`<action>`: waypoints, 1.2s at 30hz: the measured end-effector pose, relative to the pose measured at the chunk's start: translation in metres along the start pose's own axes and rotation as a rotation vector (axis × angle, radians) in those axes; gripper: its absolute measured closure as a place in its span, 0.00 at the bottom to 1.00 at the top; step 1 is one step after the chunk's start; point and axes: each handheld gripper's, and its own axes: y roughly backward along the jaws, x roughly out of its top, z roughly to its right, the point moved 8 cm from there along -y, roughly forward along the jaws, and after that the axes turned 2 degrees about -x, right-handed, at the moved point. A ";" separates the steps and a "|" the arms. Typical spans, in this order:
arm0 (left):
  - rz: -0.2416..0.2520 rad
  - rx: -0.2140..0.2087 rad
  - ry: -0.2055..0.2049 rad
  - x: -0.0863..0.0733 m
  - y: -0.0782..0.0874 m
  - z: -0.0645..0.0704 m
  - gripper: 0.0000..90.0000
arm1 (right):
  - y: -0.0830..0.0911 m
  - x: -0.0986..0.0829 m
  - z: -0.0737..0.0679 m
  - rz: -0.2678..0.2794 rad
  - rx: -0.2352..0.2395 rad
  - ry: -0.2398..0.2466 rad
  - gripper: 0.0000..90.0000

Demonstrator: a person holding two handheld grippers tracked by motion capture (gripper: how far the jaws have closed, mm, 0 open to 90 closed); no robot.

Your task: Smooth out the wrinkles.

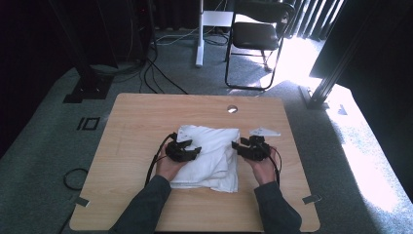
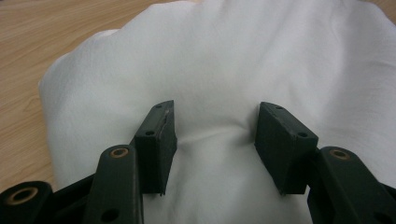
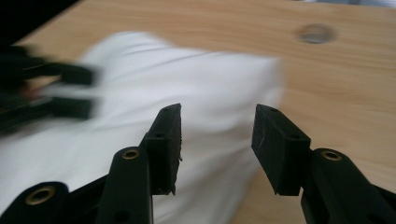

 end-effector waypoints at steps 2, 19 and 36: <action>0.000 0.003 0.002 0.000 0.000 0.000 0.54 | 0.006 -0.008 -0.020 -0.005 0.052 0.033 0.57; 0.009 0.006 0.022 0.000 0.000 -0.001 0.54 | 0.037 -0.063 -0.033 -0.163 0.094 0.107 0.90; 0.021 0.009 0.029 0.000 0.001 -0.001 0.54 | -0.023 -0.034 -0.015 -0.155 -0.034 0.037 1.00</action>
